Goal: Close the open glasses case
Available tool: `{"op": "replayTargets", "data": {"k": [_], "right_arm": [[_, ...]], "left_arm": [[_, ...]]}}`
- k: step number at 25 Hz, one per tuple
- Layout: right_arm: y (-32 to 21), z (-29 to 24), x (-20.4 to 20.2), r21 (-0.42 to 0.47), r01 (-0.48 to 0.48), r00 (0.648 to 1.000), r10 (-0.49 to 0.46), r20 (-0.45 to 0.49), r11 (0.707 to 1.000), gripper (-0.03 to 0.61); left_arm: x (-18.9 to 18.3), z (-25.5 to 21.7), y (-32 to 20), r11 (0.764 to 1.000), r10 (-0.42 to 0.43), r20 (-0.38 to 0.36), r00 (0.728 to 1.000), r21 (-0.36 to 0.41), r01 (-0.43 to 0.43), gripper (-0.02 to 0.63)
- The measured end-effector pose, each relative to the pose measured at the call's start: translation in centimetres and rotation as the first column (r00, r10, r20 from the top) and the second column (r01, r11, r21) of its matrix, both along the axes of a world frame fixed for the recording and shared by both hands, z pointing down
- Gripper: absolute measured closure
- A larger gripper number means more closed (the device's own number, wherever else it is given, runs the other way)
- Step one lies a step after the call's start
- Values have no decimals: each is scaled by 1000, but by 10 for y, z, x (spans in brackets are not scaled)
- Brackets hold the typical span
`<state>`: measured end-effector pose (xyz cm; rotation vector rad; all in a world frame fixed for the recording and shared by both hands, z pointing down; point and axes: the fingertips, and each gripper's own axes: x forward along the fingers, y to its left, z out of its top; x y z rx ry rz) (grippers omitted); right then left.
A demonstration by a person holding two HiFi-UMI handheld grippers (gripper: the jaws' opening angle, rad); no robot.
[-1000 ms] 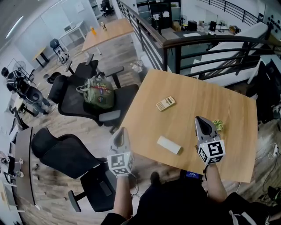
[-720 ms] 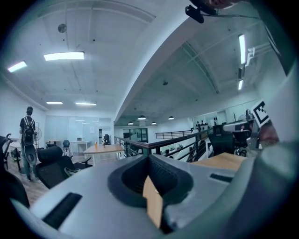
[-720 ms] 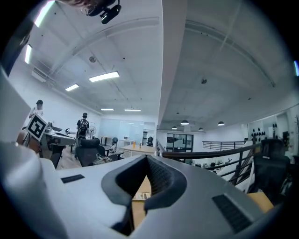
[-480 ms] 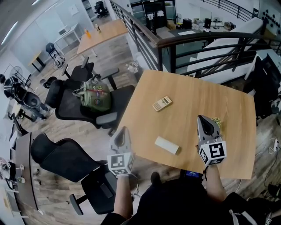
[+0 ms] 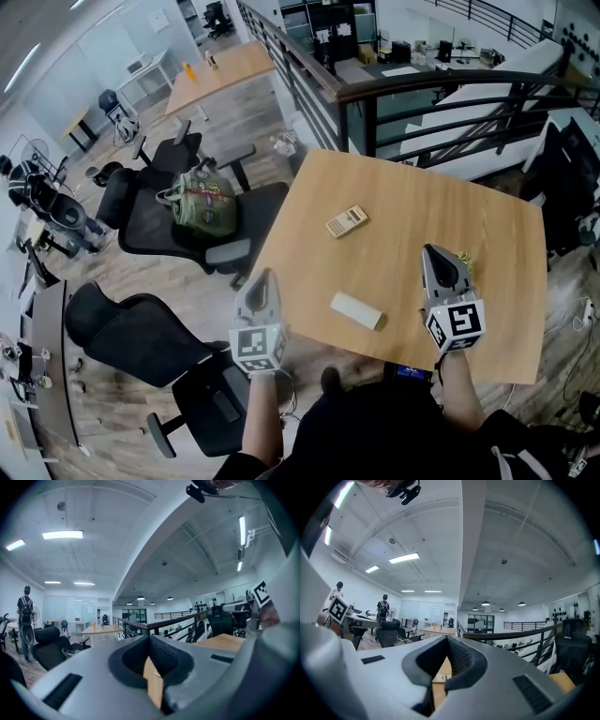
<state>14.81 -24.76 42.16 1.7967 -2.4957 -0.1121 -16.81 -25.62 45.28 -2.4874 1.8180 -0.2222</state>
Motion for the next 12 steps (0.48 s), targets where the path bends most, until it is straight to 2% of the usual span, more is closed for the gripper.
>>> {"op": "replayTargets", "data": {"k": [12], "right_arm": [[1, -7, -2, 13, 13, 1000, -13, -12, 1000, 565]], "left_arm": [[1, -3, 0, 1000, 0, -7, 1000, 0, 0, 612]]}}
